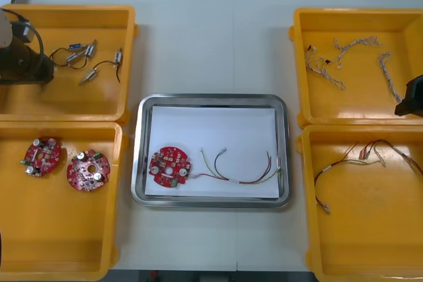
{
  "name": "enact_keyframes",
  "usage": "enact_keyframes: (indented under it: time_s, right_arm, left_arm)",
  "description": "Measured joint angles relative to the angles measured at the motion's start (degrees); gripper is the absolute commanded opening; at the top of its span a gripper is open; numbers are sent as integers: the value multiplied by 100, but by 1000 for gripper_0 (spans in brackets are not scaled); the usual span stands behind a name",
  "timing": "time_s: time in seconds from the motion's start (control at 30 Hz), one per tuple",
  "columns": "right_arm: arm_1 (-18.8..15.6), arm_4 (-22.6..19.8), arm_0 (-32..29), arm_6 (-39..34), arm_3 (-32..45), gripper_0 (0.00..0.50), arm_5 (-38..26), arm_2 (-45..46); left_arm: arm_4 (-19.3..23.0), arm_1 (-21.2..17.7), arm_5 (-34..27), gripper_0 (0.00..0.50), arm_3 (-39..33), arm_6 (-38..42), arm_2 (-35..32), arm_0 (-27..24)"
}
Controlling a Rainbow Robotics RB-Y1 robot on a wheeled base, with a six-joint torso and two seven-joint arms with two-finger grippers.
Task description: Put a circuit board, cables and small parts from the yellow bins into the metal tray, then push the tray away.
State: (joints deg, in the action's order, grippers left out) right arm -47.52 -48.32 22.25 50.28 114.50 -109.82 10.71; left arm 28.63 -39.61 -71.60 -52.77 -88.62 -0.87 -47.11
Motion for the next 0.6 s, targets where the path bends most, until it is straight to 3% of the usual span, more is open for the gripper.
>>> enact_keyframes:
  time_s: [0.1, 0.4, 0.6]
  right_arm:
    - [0, 0, 136, 0, -207, 500, 0, -8]
    - [0, 138, 644, 0, -783, 500, 0, -333]
    - [4, 183, 848, 1, -1129, 500, 50, -404]
  left_arm:
    - [-5, 1, 0, 0, 1, 0, 0, 0]
    - [-6, 2, -68, 0, 0, 0, 0, -7]
    - [-1, 2, -928, 0, -321, 0, -2, -56]
